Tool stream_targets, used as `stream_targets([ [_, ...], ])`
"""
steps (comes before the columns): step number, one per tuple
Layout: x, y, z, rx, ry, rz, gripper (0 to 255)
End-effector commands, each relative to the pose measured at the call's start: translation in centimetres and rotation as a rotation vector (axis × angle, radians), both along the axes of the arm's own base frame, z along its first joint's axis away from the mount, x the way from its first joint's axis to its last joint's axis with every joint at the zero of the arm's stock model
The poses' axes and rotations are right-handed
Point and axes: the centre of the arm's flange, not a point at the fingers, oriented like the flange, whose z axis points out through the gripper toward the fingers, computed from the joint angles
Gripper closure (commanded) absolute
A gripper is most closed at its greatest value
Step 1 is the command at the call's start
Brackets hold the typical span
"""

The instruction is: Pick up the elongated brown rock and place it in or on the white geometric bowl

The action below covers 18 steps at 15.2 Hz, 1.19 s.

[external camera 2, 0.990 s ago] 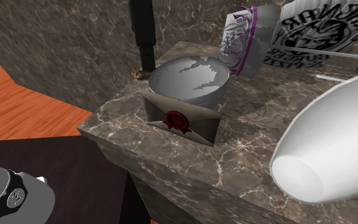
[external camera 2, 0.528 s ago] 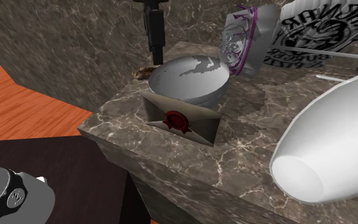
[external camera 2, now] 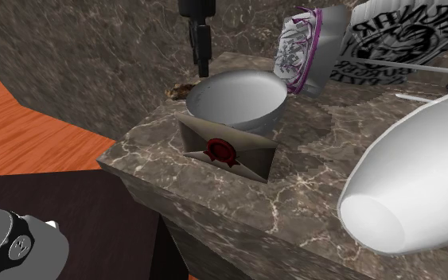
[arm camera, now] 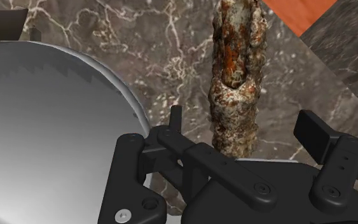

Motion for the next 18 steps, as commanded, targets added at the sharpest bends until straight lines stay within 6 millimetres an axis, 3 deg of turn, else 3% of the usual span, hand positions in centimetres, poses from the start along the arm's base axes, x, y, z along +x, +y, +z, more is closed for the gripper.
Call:
stream_targets([
  [1, 0.1, 0.5, -1.2, 0.001, 0.001, 0.0, 0],
  [7, 0.0, 0.2, -4.1, 0.001, 0.001, 0.0, 0],
  [14, 0.0, 0.2, -4.1, 0.001, 0.001, 0.0, 0],
  [15, 0.0, 0.2, -4.1, 0.001, 0.001, 0.0, 255],
  [18, 0.0, 0.2, -4.1, 0.001, 0.001, 0.0, 255],
])
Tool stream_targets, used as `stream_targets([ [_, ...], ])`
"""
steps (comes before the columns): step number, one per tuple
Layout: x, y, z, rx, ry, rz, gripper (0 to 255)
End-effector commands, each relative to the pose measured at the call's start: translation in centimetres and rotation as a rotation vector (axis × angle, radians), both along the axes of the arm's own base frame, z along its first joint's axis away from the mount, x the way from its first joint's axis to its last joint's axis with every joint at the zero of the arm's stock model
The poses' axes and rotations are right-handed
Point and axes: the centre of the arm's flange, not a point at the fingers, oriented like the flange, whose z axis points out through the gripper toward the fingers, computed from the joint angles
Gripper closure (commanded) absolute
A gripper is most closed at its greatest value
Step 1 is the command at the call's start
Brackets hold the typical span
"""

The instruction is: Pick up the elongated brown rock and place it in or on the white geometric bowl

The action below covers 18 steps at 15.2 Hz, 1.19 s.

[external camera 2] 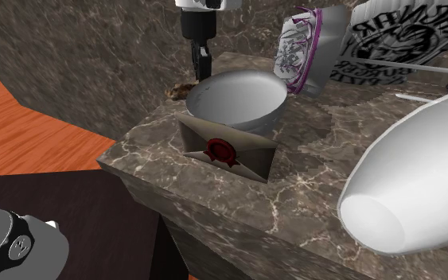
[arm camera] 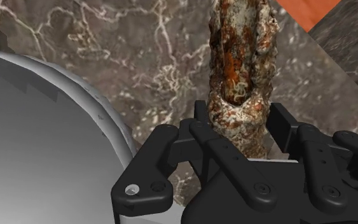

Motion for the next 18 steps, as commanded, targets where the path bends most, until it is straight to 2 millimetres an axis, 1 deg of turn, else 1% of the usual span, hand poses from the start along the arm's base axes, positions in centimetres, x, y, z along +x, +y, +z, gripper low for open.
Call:
stream_targets([
  [1, 0.0, 0.0, 0.0, 0.0, 0.0, 0.0, 255],
  [6, 0.0, 0.0, 0.0, 0.0, 0.0, 0.0, 255],
  [18, 0.0, 0.0, 6.3, 0.0, 0.0, 0.0, 255],
])
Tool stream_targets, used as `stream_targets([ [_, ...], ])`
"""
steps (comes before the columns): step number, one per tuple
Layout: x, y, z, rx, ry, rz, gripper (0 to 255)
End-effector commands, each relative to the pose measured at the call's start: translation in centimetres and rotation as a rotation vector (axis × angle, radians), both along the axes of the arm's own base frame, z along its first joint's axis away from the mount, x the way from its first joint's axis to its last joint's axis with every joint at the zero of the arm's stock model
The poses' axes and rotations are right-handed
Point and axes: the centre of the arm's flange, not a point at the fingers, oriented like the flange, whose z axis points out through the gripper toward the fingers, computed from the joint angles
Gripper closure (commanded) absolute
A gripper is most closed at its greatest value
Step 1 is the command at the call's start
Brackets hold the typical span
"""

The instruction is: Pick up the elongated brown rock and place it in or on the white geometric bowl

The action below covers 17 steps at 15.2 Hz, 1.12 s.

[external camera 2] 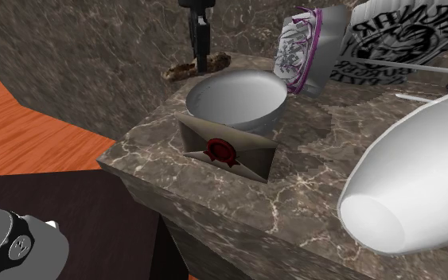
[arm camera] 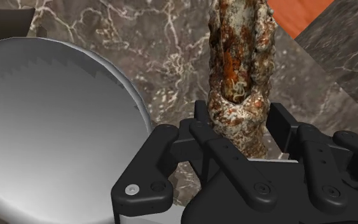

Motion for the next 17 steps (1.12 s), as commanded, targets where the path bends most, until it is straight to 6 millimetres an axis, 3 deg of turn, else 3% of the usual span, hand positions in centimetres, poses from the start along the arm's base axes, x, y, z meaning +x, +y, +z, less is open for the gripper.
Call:
stream_targets([
  [1, 0.0, -0.1, 1.2, 0.0, 0.0, 0.0, 255],
  [17, 0.0, -0.1, 9.7, 0.0, 0.0, 0.0, 255],
])
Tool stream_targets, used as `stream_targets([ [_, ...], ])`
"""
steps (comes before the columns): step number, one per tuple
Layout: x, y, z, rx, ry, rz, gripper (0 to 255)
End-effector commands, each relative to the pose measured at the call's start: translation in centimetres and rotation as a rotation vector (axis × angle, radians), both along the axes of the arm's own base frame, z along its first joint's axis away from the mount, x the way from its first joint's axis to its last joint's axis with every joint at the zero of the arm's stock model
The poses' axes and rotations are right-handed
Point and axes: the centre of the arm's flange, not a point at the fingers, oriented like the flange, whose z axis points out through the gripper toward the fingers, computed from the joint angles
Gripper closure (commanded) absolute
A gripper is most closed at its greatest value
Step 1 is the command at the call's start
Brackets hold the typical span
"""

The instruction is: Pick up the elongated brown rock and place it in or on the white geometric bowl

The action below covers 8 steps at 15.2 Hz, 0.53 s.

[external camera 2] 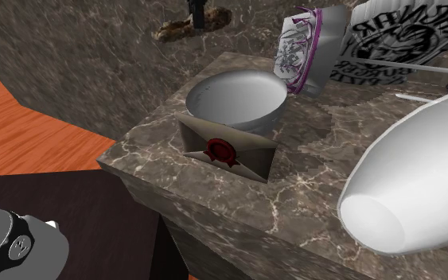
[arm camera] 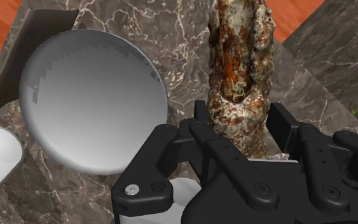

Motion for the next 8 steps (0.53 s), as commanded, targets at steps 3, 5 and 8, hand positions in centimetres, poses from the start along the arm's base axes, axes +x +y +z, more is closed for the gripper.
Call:
stream_targets([
  [3, 0.0, 0.0, 2.2, 0.0, 0.0, 0.0, 255],
  [5, 0.7, -1.2, 2.4, 0.0, 0.0, 0.0, 255],
  [8, 2.7, -4.6, 2.5, 0.0, 0.0, 0.0, 255],
])
